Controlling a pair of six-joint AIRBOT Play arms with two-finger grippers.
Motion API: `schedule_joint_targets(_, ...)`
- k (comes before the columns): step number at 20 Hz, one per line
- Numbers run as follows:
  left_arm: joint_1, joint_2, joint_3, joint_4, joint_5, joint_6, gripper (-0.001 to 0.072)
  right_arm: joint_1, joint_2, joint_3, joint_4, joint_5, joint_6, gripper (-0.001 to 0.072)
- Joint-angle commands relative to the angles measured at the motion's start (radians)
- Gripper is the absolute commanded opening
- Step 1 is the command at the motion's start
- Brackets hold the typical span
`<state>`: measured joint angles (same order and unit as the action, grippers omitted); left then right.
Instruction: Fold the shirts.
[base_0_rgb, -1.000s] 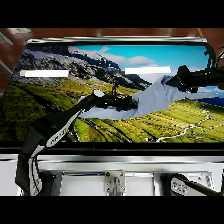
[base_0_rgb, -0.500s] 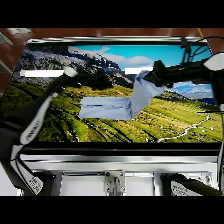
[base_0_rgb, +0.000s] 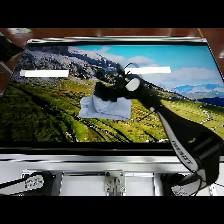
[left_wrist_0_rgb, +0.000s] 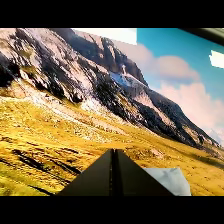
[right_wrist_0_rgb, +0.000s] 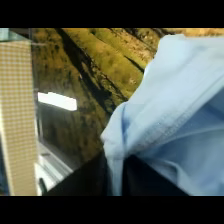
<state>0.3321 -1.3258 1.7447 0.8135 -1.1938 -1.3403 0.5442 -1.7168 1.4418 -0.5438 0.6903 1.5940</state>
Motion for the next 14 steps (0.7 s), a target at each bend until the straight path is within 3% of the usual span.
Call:
schedule_joint_targets(1,0.082,0.128,0.000,0.017,-0.044,0.000,0.0035,0.081,-0.142,0.001,0.262,-0.122,-0.058,0.0520)
schedule_joint_targets(2,0.075,0.137,0.000,0.018,-0.049,0.000,0.0035,0.080,-0.150,0.001,0.305,-0.113,-0.102,0.0561)
schedule_joint_targets(4,0.055,0.137,-0.001,0.017,-0.065,0.001,0.0035,0.060,-0.136,0.001,0.298,-0.110,-0.114,0.0561)
schedule_joint_targets(7,0.026,0.135,-0.025,0.018,-0.068,0.005,0.0035,-0.013,-0.078,0.001,0.171,-0.013,-0.102,0.0561)
schedule_joint_targets(9,0.016,0.135,-0.051,0.018,-0.068,0.011,0.0035,-0.088,-0.024,0.001,-0.036,0.130,-0.018,0.0561)
schedule_joint_targets(12,0.016,0.135,-0.086,0.018,-0.068,0.019,0.0035,-0.230,0.061,0.001,-0.481,0.438,0.140,0.0562)
schedule_joint_targets(14,0.016,0.135,-0.095,0.018,-0.068,0.020,0.0035,-0.315,0.077,0.001,-0.692,0.595,0.190,0.0635)
